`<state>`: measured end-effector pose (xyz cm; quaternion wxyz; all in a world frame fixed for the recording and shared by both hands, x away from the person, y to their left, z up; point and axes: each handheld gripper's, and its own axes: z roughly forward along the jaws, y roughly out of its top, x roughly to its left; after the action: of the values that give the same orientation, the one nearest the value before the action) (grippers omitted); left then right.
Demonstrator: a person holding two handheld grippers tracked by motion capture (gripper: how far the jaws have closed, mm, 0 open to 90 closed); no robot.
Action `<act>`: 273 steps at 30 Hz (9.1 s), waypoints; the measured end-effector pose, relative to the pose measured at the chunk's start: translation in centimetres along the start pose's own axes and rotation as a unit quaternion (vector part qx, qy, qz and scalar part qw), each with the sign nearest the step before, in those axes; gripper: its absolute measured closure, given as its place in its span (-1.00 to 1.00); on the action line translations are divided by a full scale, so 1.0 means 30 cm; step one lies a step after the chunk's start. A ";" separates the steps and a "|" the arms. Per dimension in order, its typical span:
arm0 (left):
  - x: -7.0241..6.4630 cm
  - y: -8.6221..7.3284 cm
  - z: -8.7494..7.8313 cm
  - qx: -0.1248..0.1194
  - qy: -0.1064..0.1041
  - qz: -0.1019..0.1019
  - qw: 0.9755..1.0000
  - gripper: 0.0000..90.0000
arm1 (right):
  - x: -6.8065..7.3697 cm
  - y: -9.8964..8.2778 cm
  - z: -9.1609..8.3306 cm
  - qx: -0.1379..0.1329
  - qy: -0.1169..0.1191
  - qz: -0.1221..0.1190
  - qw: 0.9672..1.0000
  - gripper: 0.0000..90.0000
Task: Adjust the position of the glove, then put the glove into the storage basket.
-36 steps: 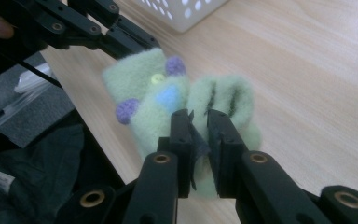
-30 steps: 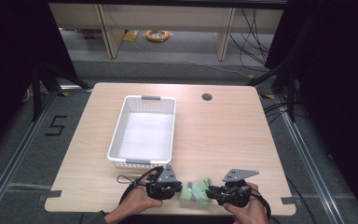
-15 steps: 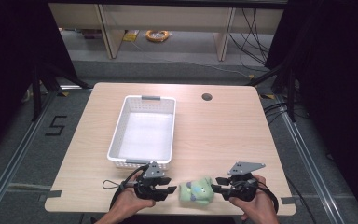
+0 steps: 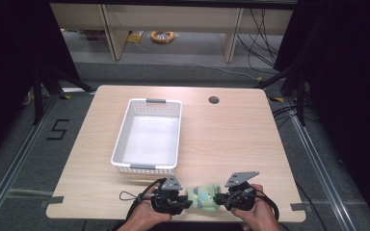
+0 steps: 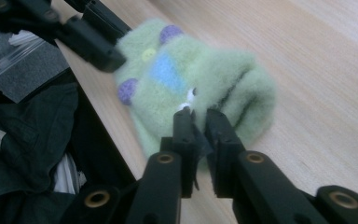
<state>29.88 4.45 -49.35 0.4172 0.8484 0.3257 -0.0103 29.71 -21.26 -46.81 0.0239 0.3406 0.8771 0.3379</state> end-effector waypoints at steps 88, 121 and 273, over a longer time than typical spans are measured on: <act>0.034 0.001 0.024 -0.017 -0.028 -0.059 0.998 0.66 | -0.092 -0.035 0.052 -0.049 0.071 0.086 0.993 0.64; 0.146 0.170 -0.327 -0.080 0.008 -0.043 0.996 0.65 | -0.021 0.383 -0.046 -0.069 0.075 0.014 0.995 0.64; 0.202 0.117 -0.341 -0.083 0.088 -0.033 0.992 -0.47 | -0.095 0.469 -0.008 -0.077 0.038 0.001 0.996 -0.16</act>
<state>34.02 13.50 -41.97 0.4556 0.7970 0.3889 0.0777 40.01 -15.56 -38.61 0.0168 0.3255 0.8483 0.4173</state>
